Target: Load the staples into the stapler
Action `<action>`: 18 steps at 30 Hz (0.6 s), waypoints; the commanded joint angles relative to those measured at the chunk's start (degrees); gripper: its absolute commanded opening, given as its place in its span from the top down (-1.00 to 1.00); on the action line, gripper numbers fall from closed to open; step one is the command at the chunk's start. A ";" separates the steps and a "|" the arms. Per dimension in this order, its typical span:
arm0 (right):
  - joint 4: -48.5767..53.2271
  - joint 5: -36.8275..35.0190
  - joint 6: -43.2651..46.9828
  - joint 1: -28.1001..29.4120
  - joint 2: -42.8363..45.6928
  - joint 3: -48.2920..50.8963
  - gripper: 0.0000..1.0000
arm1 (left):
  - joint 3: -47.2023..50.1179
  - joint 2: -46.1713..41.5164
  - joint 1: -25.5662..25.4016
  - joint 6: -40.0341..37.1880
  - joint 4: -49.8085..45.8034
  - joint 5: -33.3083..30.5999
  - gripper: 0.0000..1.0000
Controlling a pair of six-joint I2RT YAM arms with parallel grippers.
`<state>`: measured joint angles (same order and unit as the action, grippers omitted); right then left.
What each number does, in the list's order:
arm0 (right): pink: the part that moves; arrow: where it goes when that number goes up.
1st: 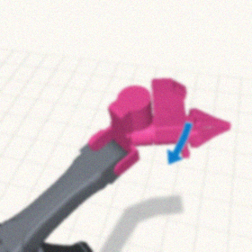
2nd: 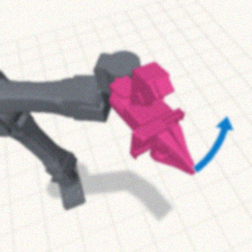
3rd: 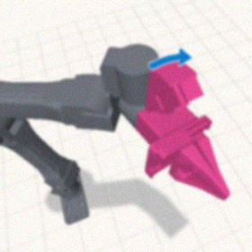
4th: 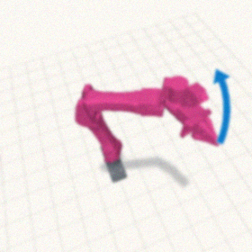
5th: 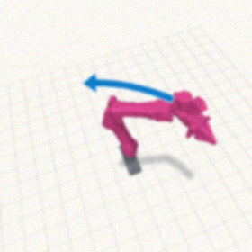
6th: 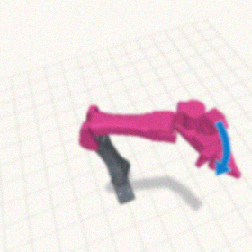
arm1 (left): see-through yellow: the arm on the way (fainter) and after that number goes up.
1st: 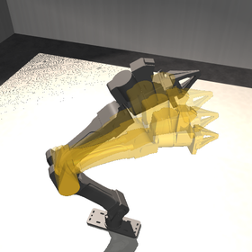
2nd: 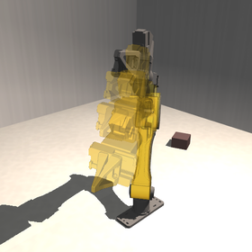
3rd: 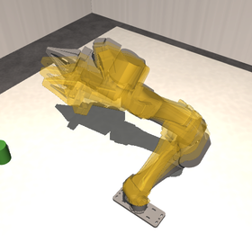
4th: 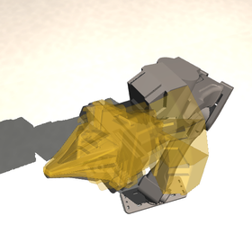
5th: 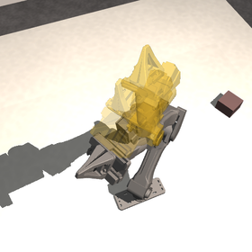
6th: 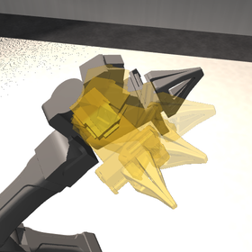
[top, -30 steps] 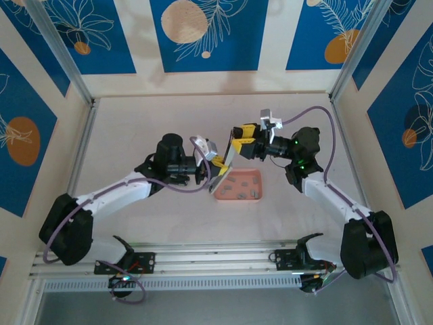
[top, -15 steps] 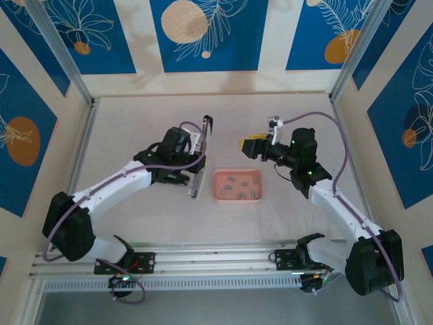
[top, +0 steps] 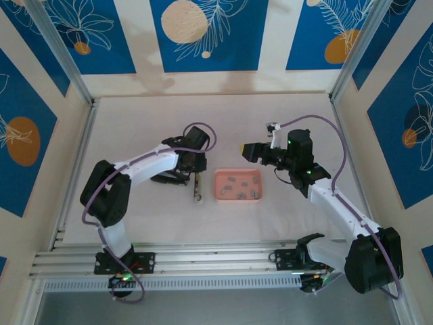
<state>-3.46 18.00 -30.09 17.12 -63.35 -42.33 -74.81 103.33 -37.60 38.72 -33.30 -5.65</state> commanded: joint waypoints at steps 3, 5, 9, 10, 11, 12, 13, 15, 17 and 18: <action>2.05 0.04 1.03 -0.09 -0.37 -0.65 -0.35 | -2.98 3.32 0.28 4.40 0.02 1.13 1.00; 2.37 -0.05 1.33 -0.15 -0.37 -0.85 -0.36 | -3.53 4.43 0.15 4.53 -0.02 1.11 1.00; 2.76 -0.06 1.51 -0.18 -0.37 -0.99 -0.36 | -6.90 7.27 -0.22 3.30 -3.90 -0.83 1.00; 2.75 -0.02 1.52 -0.19 -0.45 -0.99 -0.36 | -7.59 7.93 -0.27 2.98 -4.83 -0.84 0.99; 2.76 0.01 1.52 -0.24 -0.46 -1.00 -0.36 | -7.89 8.43 -0.28 2.59 -5.26 -0.85 0.95; 2.76 0.08 1.56 -0.20 -0.61 -1.07 -0.36 | -8.07 8.83 -0.38 2.01 -5.41 -0.94 0.91; 2.85 0.16 1.54 -0.23 -0.71 -1.21 -0.36 | -8.23 9.08 -0.53 1.97 -5.73 -1.18 0.88; 3.10 0.36 1.68 -0.23 -0.97 -1.69 -0.36 | -8.58 9.34 -0.73 1.44 -6.35 -2.34 0.75; 2.97 0.30 1.63 -0.16 -0.98 -1.74 -0.36 | -8.86 9.30 -0.98 0.64 -6.86 -3.59 0.62; 2.48 0.28 1.57 -0.09 -0.98 -1.47 -0.35 | -8.87 9.15 -1.08 0.02 -6.95 -3.84 0.55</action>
<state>-1.43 17.96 -29.47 17.12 -64.10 -42.33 -81.32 112.57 -38.09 40.56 -37.93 -6.87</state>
